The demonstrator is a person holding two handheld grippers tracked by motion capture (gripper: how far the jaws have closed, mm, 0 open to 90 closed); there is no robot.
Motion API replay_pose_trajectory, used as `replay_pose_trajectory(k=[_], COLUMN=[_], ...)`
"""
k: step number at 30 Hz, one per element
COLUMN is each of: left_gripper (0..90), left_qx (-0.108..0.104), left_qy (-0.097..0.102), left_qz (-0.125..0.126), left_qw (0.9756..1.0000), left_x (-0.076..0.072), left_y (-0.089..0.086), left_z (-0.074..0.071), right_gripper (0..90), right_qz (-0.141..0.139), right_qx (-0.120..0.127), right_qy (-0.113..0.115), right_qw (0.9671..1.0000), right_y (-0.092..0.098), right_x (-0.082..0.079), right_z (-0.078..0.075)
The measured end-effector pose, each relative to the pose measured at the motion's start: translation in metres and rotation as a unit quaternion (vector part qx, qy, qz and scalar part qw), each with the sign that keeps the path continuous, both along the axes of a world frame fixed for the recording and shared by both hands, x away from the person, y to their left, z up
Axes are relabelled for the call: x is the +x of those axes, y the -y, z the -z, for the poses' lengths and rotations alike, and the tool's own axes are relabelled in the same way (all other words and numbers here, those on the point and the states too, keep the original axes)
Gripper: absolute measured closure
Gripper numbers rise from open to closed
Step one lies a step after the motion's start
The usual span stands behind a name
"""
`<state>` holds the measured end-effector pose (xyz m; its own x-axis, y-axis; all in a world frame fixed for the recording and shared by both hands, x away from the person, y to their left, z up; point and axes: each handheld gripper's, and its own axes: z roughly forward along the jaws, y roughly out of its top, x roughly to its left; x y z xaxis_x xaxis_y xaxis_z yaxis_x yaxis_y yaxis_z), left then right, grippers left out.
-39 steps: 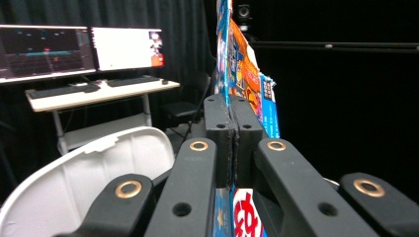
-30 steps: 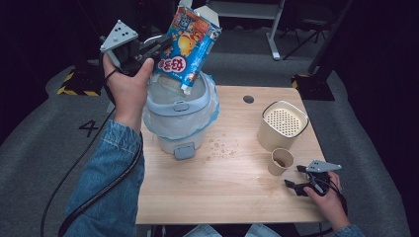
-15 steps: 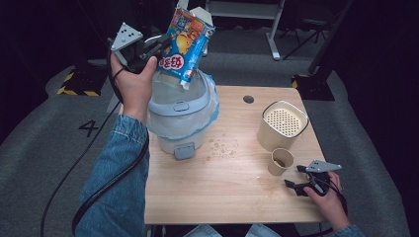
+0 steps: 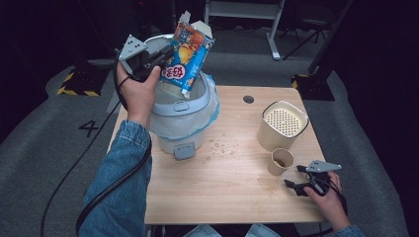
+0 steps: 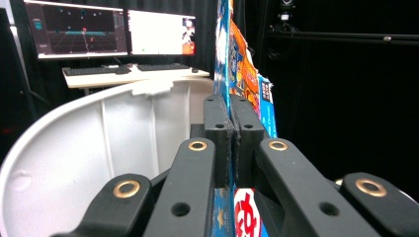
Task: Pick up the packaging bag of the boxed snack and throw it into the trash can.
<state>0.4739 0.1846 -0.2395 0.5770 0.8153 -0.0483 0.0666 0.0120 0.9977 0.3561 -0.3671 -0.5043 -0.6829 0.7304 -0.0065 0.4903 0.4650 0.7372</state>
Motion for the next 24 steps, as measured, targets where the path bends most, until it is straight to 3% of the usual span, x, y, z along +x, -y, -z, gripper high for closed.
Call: replay_pose_trajectory(k=[11,12,13,14,16,19,22,24], left_gripper=[85.3,79.7,66.9,66.9,36.9,36.0,36.0,36.1], left_qx=[-0.007,-0.014,-0.014,-0.016,-0.006,0.001,0.035,0.045], left_qy=[-0.012,-0.013,-0.013,-0.014,-0.016,-0.015,-0.015,-0.015], left_qz=[0.009,0.021,0.021,0.023,0.015,0.017,0.033,0.041], left_qw=[0.9999,0.9996,0.9996,0.9995,0.9997,0.9997,0.9987,0.9980], left_x=[-0.001,-0.001,-0.001,-0.001,-0.007,-0.015,-0.033,-0.037], left_y=[-0.001,0.000,0.000,0.000,-0.003,-0.005,-0.005,-0.004], left_z=[0.013,0.015,0.015,0.014,0.009,0.003,-0.005,-0.006], right_gripper=[15.9,15.9,15.9,15.9,15.9,15.9,15.9,15.9], right_qz=[0.000,0.000,0.000,0.000,0.000,0.000,0.000,0.000], right_qx=[0.000,0.000,0.000,0.000,0.000,0.000,0.000,0.000], right_qy=[0.000,0.000,0.000,0.000,0.000,0.000,0.000,0.000], right_qw=[1.0000,1.0000,1.0000,1.0000,1.0000,1.0000,1.0000,1.0000], right_y=[0.000,0.000,0.000,0.000,0.000,0.000,0.000,0.000], right_x=[0.000,0.000,0.000,0.000,0.000,0.000,0.000,0.000], right_z=[0.000,0.000,0.000,0.000,0.000,0.000,0.000,0.000])
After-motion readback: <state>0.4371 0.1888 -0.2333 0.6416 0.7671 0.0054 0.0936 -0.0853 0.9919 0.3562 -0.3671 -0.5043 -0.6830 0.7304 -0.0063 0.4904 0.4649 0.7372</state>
